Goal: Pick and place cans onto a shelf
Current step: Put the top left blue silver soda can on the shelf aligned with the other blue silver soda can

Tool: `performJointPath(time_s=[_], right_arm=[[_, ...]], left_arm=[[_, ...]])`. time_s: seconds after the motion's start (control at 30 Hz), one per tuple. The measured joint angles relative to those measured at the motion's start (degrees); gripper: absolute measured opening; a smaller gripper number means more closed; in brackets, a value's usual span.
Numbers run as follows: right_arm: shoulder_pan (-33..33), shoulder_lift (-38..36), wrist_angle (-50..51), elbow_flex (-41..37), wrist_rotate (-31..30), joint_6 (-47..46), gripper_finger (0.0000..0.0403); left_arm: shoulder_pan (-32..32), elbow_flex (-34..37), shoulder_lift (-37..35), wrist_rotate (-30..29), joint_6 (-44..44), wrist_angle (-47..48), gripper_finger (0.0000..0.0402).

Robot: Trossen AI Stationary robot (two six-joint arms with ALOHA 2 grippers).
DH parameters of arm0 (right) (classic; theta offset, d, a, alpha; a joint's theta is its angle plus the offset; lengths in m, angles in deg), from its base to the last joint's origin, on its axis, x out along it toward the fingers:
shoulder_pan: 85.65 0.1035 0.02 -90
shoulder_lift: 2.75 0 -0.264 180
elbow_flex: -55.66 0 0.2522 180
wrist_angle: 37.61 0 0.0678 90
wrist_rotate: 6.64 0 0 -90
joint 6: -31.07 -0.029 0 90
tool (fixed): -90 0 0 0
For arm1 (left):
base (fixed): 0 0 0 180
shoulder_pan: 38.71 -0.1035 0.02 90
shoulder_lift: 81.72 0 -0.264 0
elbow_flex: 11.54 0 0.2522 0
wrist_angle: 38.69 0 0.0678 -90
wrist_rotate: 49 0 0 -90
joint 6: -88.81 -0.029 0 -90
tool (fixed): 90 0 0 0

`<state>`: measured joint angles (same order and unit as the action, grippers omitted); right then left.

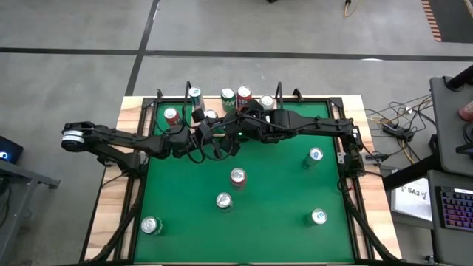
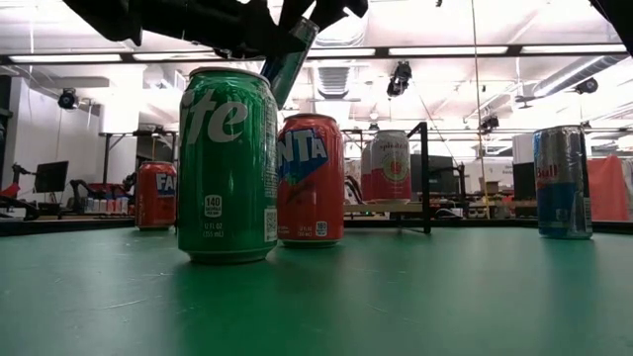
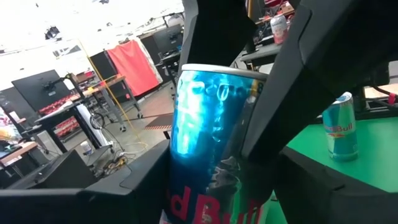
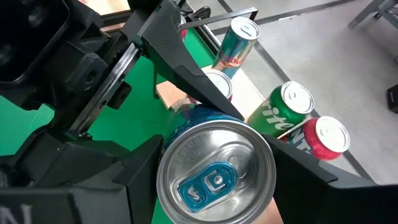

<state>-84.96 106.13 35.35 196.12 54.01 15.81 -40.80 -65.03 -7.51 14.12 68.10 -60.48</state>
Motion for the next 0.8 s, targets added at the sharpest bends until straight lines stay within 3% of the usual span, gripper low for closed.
performJointPath(time_s=[0.13, 0.3, 0.43, 0.8], right_arm=[[0.0, 0.0, -0.24, 0.0, 0.06, 0.91, 0.024], [0.04, -0.23, -0.4, 0.0, -0.66, 1.07, 0.0315], [0.03, -0.44, 0.09, 0.84, -0.61, 1.08, 0.0347], [0.17, -3.14, 1.49, 3.13, -0.71, 4.3, 0.0337]], left_arm=[[0.02, 0.0, 0.0, -1.01, 0.11, -0.04, 0.0218], [-0.11, -0.02, 0.0, -2.51, 2.39, -0.01, 0.0218], [-0.1, 0.0, 0.0, -4.52, 2.6, -0.17, 0.0218], [-0.09, 2.08, -3.35, -4.34, 5.27, 0.18, 0.0218]])
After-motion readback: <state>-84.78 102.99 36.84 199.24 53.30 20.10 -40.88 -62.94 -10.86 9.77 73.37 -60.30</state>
